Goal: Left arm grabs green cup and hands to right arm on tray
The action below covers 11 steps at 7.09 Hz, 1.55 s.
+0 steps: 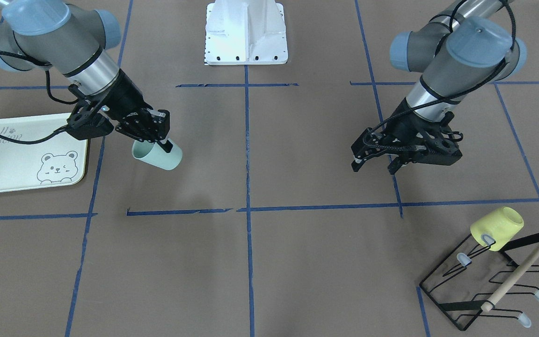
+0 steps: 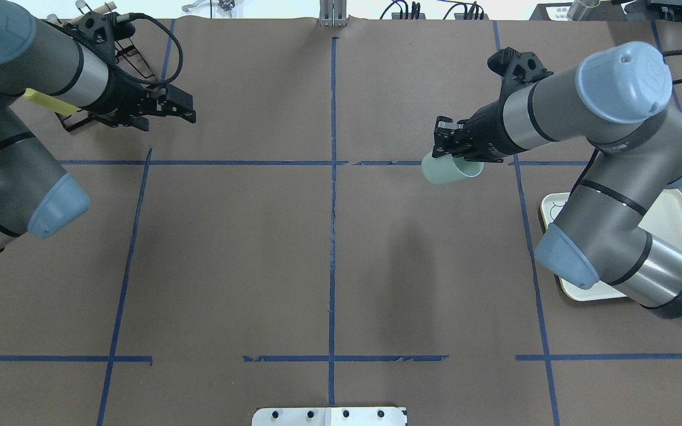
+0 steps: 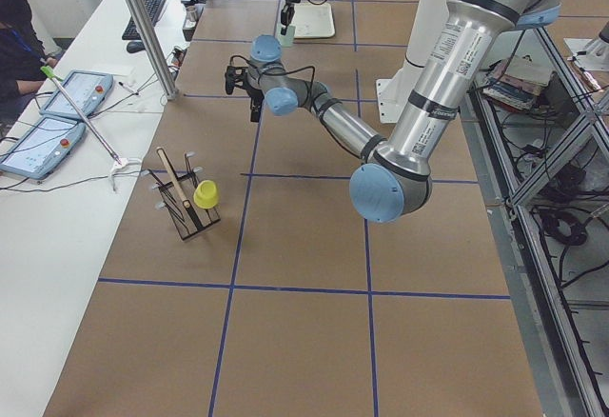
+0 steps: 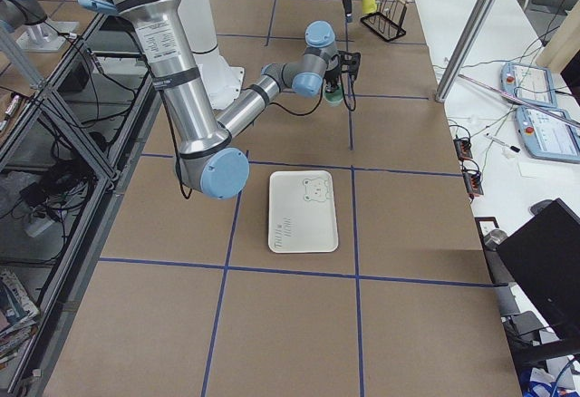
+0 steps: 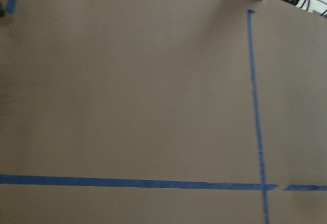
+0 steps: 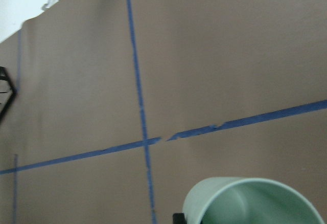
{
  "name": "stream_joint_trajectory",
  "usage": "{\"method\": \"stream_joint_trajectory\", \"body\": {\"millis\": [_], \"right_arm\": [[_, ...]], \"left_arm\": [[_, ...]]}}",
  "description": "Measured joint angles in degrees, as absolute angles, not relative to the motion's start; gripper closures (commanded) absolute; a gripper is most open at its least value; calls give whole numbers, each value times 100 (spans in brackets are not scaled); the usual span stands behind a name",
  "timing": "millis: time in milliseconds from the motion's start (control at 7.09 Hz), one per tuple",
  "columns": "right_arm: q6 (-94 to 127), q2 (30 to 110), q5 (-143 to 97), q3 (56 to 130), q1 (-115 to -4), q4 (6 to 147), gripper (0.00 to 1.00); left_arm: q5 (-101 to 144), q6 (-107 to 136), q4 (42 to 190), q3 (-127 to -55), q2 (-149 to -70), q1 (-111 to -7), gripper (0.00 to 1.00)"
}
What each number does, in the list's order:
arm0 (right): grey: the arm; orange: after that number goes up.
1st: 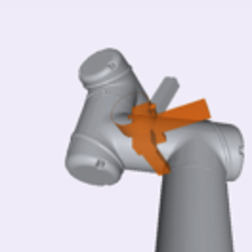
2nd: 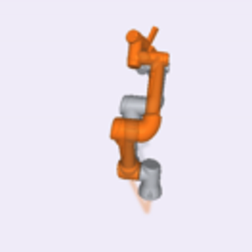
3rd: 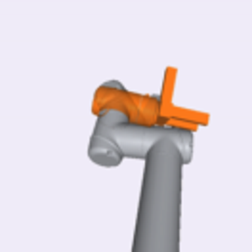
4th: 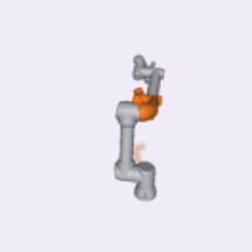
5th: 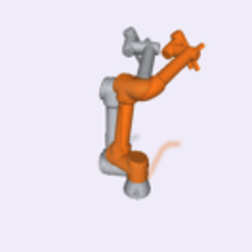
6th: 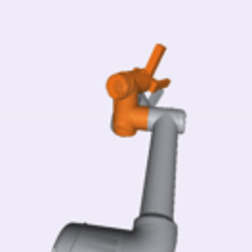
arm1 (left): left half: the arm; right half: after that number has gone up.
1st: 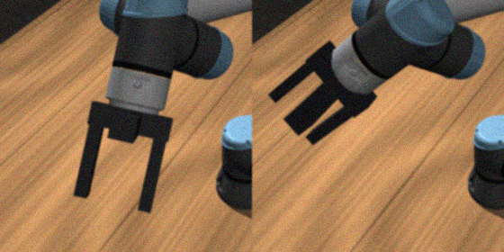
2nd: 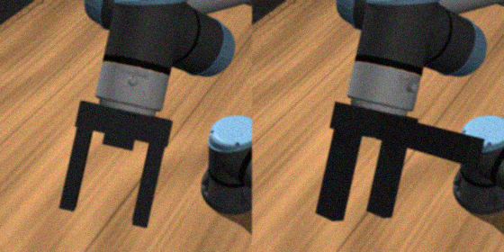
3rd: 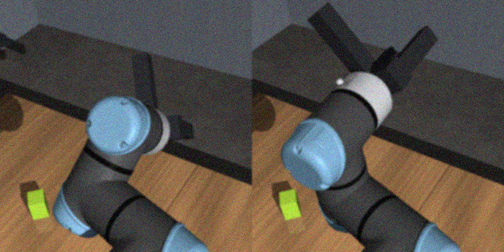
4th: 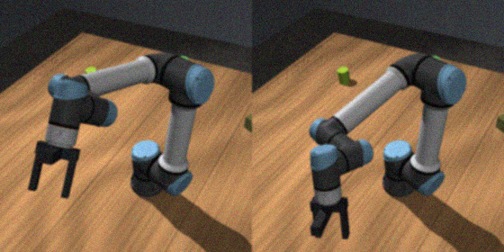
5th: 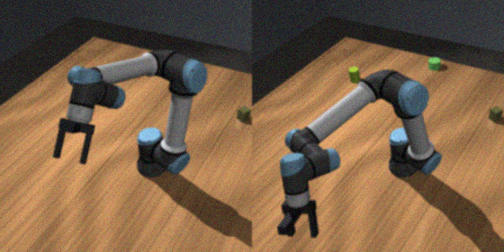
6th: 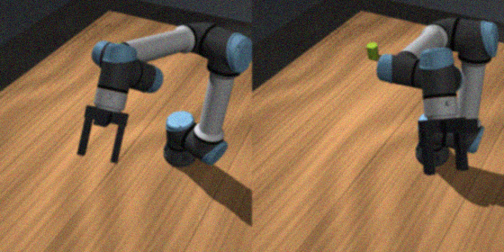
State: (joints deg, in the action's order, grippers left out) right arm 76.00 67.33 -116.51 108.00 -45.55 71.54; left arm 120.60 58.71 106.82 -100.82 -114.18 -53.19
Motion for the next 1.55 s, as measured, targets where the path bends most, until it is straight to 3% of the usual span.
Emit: {"method": "stream_joint_trajectory", "body": {"millis": [423,705,1128,1551], "right_arm": [[4970,7398,-11711,11627,-5091,9207,100],[3731,8148,-11920,11726,-5659,9203,100],[2930,9421,-12418,11663,-6317,8125,100],[3102,9891,-12426,11576,-6384,7734,96]], "left_arm": [[12058,2797,7873,-10980,-10941,-6111,0],[12437,1073,7781,-11038,-10065,-7107,0],[13149,-495,7936,-10563,-9056,-8473,0],[13200,-994,8016,-10553,-8037,-9138,0]]}}
